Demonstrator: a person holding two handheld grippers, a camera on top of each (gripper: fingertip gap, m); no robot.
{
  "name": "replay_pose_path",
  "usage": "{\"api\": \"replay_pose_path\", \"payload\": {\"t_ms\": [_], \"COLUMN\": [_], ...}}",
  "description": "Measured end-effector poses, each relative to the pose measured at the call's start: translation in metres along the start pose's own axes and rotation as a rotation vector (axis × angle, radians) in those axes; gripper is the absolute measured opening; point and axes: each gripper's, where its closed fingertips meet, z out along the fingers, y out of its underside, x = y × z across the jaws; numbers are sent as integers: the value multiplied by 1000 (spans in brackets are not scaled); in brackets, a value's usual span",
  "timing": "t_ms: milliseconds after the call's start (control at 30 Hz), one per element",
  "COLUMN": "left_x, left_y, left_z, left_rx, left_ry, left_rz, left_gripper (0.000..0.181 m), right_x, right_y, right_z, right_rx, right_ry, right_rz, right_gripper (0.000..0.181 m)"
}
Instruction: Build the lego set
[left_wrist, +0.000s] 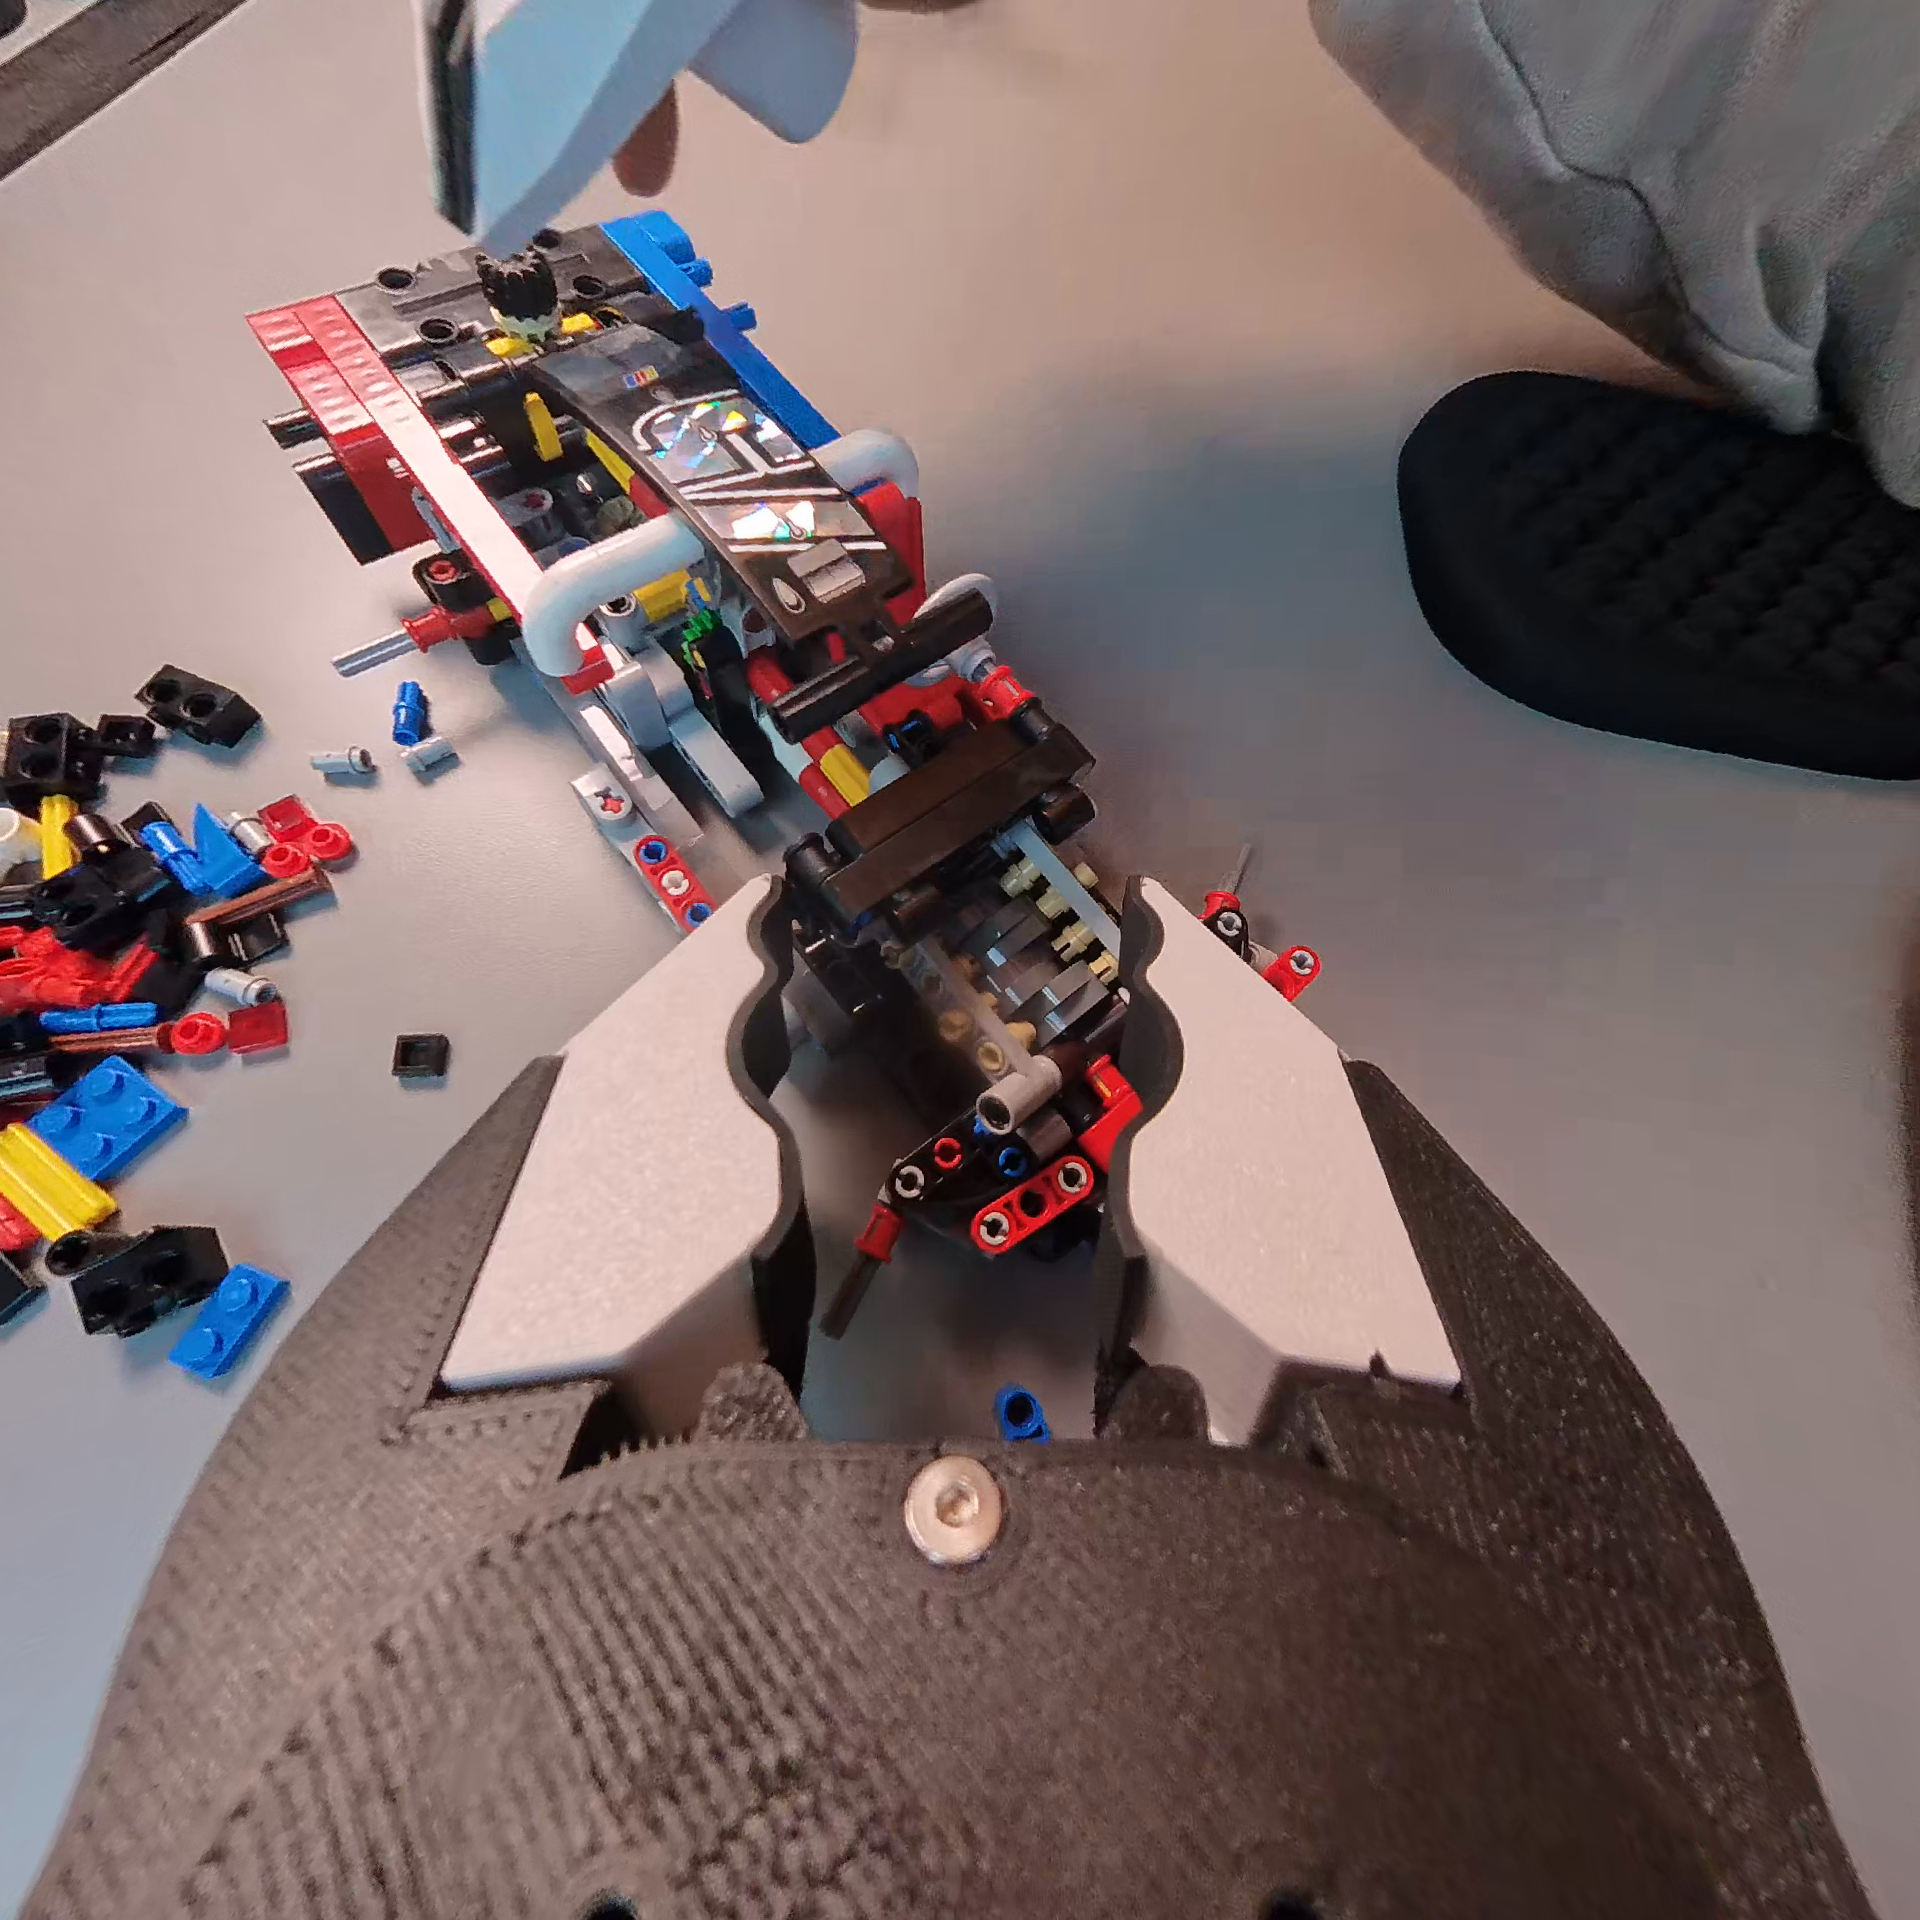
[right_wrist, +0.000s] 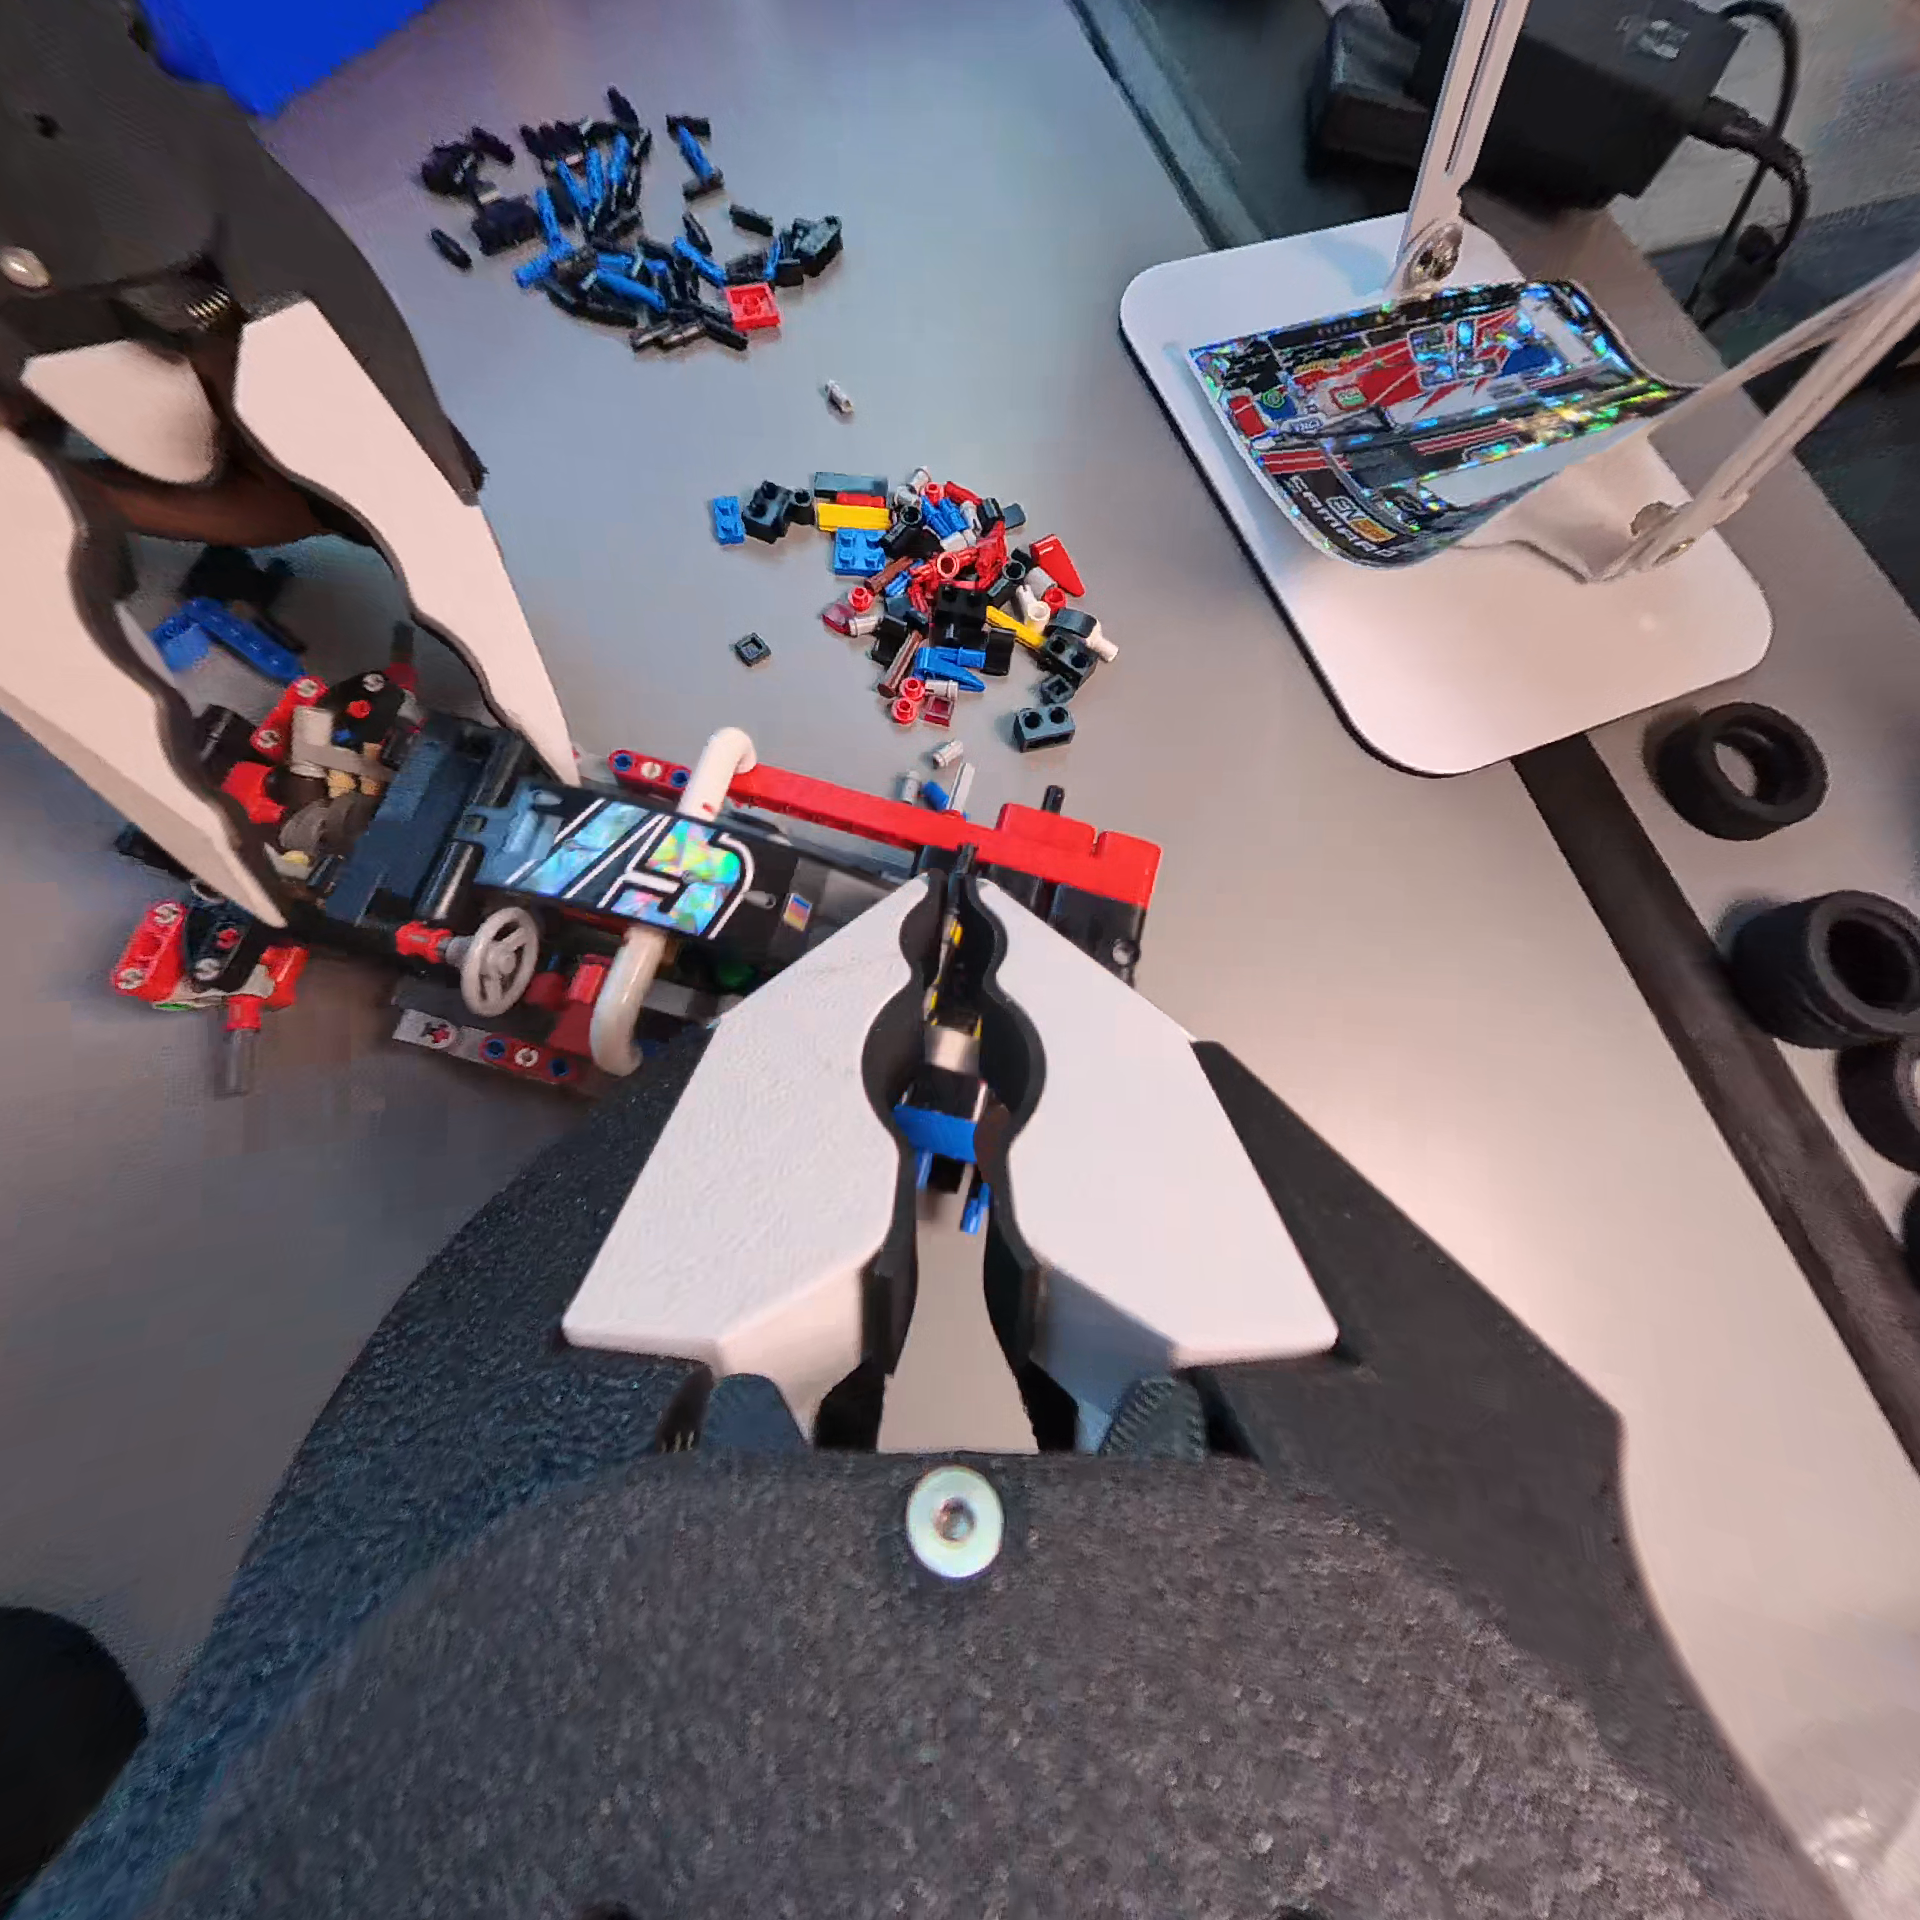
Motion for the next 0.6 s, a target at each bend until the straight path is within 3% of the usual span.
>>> {"api": "replay_pose_path", "payload": {"t_ms": [233, 367, 467, 600], "left_x": [1, 1, 1, 2], "left_y": [3, 3, 3, 3], "left_z": [-3, -3, -3, -4], "left_rx": [2, 5, 5, 7], "left_ry": [18, 20, 17, 20], "left_rz": [4, 4, 6, 7], "left_gripper": [62, 62, 62, 62], "right_x": [16, 15, 17, 20], "right_y": [9, 6, -2, -17], "right_z": [32, 34, 28, -1], "right_rx": [-258, -264, -198, 17], "right_ry": [-64, -77, -43, 54], "right_rz": [-107, -119, -90, -24], "right_gripper": [0, 0, 0, 4]}}
